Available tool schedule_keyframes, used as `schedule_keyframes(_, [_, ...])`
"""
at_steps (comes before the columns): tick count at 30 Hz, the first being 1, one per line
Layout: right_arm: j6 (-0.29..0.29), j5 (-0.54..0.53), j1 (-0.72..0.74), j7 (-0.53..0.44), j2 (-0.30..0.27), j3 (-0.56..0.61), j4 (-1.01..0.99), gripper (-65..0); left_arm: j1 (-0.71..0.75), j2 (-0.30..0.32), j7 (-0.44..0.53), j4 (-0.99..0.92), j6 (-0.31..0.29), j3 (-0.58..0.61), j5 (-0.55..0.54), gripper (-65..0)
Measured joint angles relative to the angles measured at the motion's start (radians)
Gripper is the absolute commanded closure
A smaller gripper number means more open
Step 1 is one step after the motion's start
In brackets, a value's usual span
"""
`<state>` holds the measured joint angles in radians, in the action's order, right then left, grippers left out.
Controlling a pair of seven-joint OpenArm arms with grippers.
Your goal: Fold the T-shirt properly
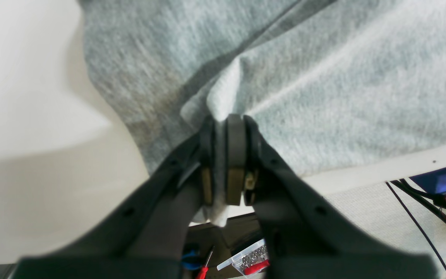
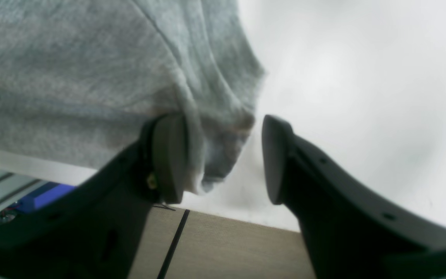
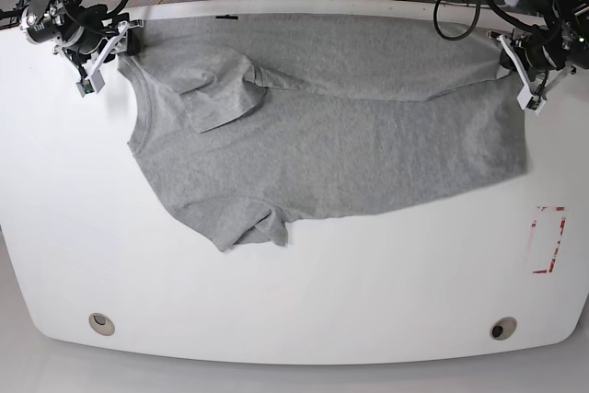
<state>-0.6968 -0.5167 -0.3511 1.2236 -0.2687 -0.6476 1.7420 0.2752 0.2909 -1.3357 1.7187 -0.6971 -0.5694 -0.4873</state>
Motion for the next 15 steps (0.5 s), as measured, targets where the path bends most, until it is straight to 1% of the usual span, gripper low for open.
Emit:
schedule_keyframes(3, [0.000,0.000,0.000,0.000,0.000,0.000,0.000,-28.9,0.005,-0.002,0.002,0.041,0.000,0.000,0.000,0.0])
schedule_keyframes(7, [0.000,0.000,0.000,0.000,0.000,0.000,0.000,-28.9,0.025,-0.002,0.047,0.146,0.000,0.002,0.000,0.0])
schedule_keyframes(9, [0.000,0.000,0.000,0.000,0.000,0.000,0.000,-28.9,0.033,-0.002,0.054,0.189,0.000,0.003,-0.010,0.0])
schedule_keyframes(15, [0.000,0.000,0.000,0.000,0.000,0.000,0.000,-28.9,0.032,0.000,0.054,0.201,0.000,0.002,-0.003,0.0])
